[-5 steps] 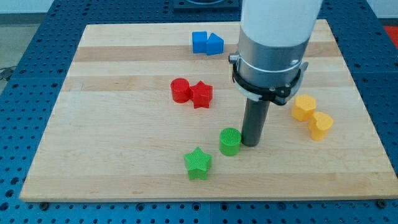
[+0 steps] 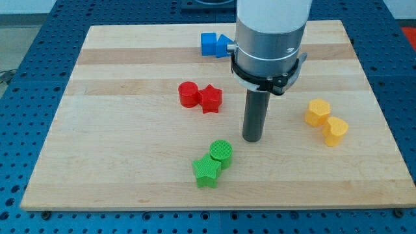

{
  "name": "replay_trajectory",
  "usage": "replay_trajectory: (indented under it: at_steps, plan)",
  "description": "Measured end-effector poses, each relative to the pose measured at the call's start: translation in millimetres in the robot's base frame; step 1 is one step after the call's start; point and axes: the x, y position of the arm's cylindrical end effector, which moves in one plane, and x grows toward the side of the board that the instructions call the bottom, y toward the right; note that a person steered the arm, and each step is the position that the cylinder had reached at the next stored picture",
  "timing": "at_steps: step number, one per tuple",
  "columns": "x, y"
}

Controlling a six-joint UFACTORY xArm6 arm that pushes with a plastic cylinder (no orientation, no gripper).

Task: Move the yellow heart away from the yellow hexagon

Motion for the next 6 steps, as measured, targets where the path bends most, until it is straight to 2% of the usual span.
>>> replay_trajectory:
  at_steps: [3, 5, 6]
  plan:
    - [1.3, 31.4]
    - [25.0, 93.7]
    - [25.0, 93.7]
